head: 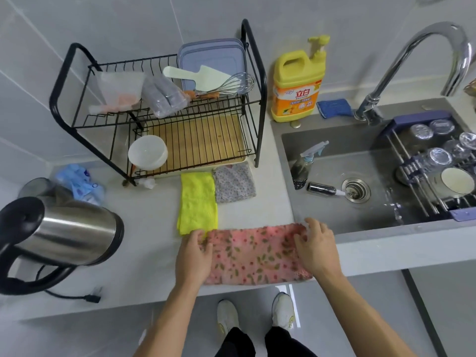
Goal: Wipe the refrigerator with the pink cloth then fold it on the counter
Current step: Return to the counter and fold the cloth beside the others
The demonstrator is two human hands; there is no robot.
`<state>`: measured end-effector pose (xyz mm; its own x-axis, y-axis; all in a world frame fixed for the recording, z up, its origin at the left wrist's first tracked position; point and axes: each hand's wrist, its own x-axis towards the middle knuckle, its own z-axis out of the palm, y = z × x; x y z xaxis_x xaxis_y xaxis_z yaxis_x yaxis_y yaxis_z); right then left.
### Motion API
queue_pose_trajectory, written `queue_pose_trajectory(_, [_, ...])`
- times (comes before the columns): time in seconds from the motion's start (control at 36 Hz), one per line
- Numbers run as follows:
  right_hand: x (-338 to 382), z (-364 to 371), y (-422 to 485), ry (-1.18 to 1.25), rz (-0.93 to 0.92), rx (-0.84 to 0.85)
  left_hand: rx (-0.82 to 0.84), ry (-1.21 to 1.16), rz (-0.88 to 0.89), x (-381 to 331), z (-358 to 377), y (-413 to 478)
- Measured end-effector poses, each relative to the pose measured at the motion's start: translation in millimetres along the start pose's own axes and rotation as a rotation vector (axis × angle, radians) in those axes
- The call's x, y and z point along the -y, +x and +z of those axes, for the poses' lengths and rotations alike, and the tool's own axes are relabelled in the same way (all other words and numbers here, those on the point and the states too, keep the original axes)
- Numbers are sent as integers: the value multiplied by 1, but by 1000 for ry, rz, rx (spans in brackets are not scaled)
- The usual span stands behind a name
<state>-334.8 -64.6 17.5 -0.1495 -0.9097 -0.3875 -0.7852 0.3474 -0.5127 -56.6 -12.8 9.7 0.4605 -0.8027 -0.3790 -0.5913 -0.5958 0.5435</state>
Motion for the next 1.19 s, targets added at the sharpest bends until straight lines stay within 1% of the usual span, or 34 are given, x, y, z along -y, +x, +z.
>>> queue_pose_trajectory(0.06, [-8, 4, -8, 19, 111, -10, 16, 22, -83, 10, 6, -10])
queue_pose_trajectory(0.11, [-17, 9, -14, 2, 223, 49, 56, 24, -136, 21, 12, -19])
queue_pose_trajectory(0.17, [-23, 14, -21, -24, 280, 108, 74, 47, -168, 28, 18, -27])
queue_pose_trajectory(0.28, [-27, 21, -26, -18, 266, 97, 107, 102, -186, 29, 25, -29])
queue_pose_trajectory(0.42, [-25, 16, -16, -91, 227, 158, 125, 174, -221, 24, 20, -22])
queue_pose_trajectory(0.5, [-23, 13, -14, -51, 184, 131, 56, 174, -162, 19, 19, -24])
queue_pose_trajectory(0.56, [-21, 12, -14, -10, 169, 139, -2, 157, -60, 15, 19, -28])
queue_pose_trajectory(0.58, [-20, 11, -15, 13, 176, 158, -3, 151, 2, 13, 20, -30])
queue_pose_trajectory(0.64, [-18, 10, -16, 59, 191, 188, 76, 151, 99, 13, 23, -31])
queue_pose_trajectory(0.69, [-15, 7, -21, 106, 194, 183, 203, 173, 134, 12, 26, -32])
queue_pose_trajectory(0.75, [-8, 3, -28, 168, 166, 174, 244, 174, 160, 11, 27, -34])
queue_pose_trajectory(0.81, [3, 0, -37, 232, 103, 159, 243, 81, 163, 6, 27, -38])
queue_pose_trajectory(0.86, [18, 0, -47, 301, 36, 139, 272, -104, 127, -1, 25, -42])
queue_pose_trajectory(0.92, [35, 7, -59, 359, -51, 139, 362, -392, 49, -11, 21, -49])
queue_pose_trajectory(0.97, [52, 18, -70, 397, -164, 172, 490, -733, -73, -18, 18, -56])
queue_pose_trajectory(1.03, [67, 29, -80, 408, -273, 289, 553, -965, -131, -17, 22, -56])
queue_pose_trajectory(1.08, [74, 41, -87, 382, -332, 417, 525, -1024, -179, -11, 25, -54])
queue_pose_trajectory(1.11, [74, 46, -89, 364, -341, 436, 500, -996, -197, -8, 25, -52])
queue_pose_trajectory(1.19, [63, 57, -89, 295, -309, 396, 372, -839, -186, 12, 35, -45])
